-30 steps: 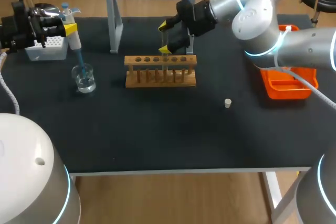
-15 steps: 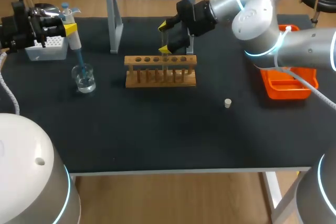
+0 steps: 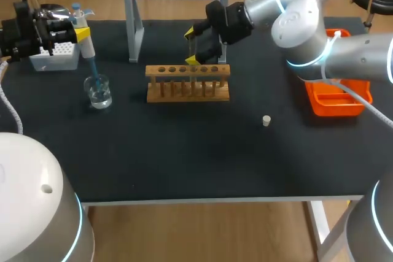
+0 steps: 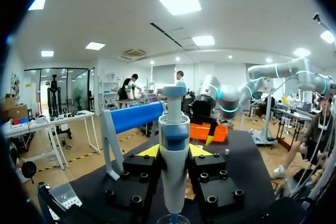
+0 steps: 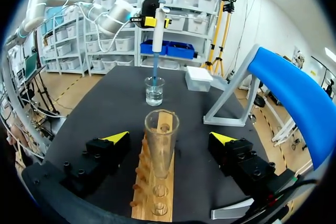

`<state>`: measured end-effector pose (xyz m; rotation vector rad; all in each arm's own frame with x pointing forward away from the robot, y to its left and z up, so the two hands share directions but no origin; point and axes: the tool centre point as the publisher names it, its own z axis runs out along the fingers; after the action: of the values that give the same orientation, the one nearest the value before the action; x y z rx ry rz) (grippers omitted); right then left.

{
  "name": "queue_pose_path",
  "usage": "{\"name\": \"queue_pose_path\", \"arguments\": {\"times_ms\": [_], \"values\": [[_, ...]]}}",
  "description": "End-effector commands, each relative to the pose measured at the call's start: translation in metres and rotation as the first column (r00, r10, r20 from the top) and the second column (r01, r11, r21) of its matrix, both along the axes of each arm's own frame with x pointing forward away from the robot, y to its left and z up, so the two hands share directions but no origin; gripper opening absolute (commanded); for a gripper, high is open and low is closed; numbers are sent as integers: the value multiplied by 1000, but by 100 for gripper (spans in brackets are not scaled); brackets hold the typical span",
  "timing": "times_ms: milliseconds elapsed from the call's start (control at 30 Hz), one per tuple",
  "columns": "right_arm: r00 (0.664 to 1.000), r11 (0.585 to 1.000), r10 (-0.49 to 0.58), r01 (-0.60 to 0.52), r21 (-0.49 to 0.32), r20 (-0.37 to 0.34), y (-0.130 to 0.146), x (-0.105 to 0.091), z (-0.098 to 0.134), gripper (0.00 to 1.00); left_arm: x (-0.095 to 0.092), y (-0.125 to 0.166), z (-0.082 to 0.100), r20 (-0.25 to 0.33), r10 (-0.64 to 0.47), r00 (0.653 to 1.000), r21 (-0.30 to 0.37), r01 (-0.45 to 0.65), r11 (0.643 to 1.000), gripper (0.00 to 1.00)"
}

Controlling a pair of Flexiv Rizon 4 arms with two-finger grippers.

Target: Invert the test tube, pick up the pipette, mount the tip to pipette, aspirate from beaker and dispense into the tube, eject the tip, return the pipette, and cap with the stopper.

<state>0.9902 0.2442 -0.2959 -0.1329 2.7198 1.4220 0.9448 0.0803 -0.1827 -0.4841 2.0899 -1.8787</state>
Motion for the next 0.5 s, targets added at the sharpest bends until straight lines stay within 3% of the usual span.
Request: {"name": "queue_pose_path", "arguments": {"times_ms": [33,500], "values": [[1000,1000,-5,5,-8,3,-2,-4,1,100,-1,0,1,-1,0,1000,1,0,1000,0],[1000,1000,-2,2,-30,-5,2,-3,-8,100,-1,0,1,-1,0,1000,1,0,1000,0]]}}
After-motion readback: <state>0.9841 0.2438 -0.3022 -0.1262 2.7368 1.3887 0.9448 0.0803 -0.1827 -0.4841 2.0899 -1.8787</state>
